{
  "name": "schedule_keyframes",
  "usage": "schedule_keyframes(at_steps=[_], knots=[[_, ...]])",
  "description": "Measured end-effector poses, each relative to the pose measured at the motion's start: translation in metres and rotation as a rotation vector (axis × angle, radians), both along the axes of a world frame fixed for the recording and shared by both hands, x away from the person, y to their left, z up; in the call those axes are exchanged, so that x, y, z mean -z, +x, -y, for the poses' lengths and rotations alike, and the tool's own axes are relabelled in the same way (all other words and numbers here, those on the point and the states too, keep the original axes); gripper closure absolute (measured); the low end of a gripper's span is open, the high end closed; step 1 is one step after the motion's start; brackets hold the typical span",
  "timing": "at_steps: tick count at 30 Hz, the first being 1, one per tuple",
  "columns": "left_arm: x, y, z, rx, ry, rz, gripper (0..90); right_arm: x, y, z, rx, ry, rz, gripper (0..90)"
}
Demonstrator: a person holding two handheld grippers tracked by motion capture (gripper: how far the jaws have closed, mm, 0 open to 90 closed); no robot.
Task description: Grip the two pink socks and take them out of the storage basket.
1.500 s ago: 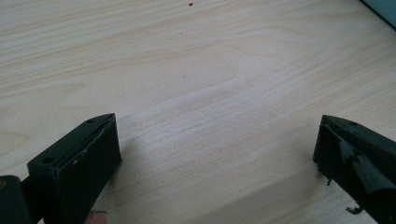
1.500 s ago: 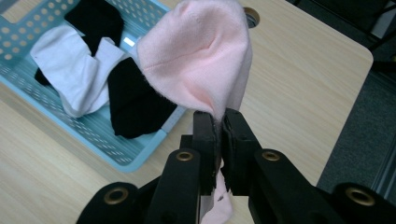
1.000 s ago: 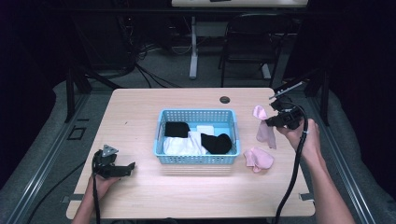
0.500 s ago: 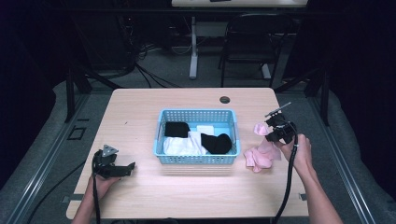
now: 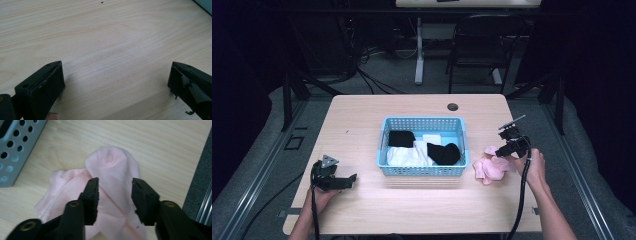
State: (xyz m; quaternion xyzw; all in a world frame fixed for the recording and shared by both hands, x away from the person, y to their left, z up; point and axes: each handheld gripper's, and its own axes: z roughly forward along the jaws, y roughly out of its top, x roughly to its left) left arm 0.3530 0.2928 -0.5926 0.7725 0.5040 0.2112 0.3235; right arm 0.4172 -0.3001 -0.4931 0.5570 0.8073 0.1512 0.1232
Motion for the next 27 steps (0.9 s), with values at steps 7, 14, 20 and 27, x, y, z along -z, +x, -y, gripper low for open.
schedule_keyframes(at_steps=[7, 14, 20, 27], knots=[[0.0, 0.0, 0.0, 0.0, 0.0, 0.0, 0.6, -0.026, -0.013, 0.007, 0.001, 0.089, 0.051, 31.3], [0.0, 0.0, 0.0, 0.0, 0.0, 0.0, 0.6, -0.044, -0.042, 0.0, -0.075, 0.121, 0.086, 11.9], [0.0, 0.0, 0.0, 0.0, 0.0, 0.0, 0.6, -0.041, -0.073, -0.003, -0.124, 0.123, 0.085, 1.7], [0.0, 0.0, 0.0, 0.0, 0.0, 0.0, 0.6, -0.021, -0.103, 0.006, -0.137, 0.112, 0.06, 0.6]])
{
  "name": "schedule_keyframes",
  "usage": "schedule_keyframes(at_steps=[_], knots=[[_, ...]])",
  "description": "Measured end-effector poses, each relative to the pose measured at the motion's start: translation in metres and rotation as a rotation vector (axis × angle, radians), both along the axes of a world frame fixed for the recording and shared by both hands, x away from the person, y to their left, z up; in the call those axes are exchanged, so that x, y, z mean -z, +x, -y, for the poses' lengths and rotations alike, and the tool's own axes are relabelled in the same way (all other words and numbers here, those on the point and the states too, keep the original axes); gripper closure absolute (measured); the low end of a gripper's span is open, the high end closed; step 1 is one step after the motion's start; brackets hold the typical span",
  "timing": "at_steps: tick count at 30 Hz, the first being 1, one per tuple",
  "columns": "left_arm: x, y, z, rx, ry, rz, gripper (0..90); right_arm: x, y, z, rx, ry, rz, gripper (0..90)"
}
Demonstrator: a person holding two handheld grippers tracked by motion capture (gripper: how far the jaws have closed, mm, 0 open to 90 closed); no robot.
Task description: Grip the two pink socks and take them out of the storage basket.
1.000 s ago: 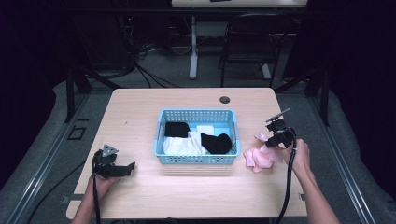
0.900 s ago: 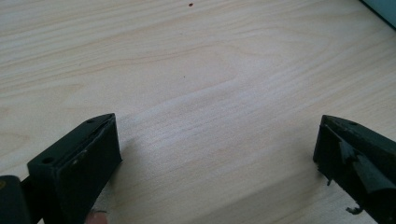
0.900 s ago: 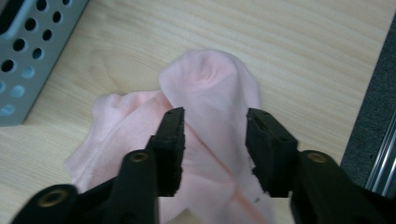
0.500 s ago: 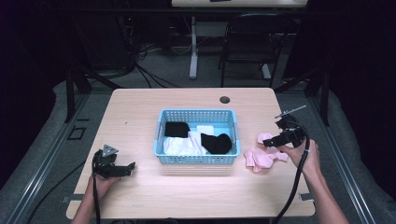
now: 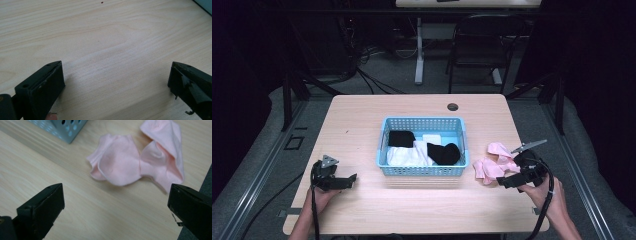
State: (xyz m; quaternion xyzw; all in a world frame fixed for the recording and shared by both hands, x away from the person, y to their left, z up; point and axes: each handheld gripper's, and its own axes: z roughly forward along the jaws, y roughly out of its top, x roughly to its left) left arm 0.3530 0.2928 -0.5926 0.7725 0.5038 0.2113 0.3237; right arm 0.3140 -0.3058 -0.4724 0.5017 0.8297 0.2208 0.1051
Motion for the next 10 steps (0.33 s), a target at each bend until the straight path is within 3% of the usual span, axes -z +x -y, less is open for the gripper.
schedule_keyframes(at_steps=[5, 10], knots=[[0.0, 0.0, 0.0, 0.0, 0.0, 0.0, 0.6, 0.016, -0.002, 0.01, 0.023, -0.002, -0.04, 0.5], [0.0, 0.0, 0.0, 0.0, 0.001, -0.001, 0.6, 0.029, 0.002, 0.012, 0.021, -0.047, -0.087, 0.4]])
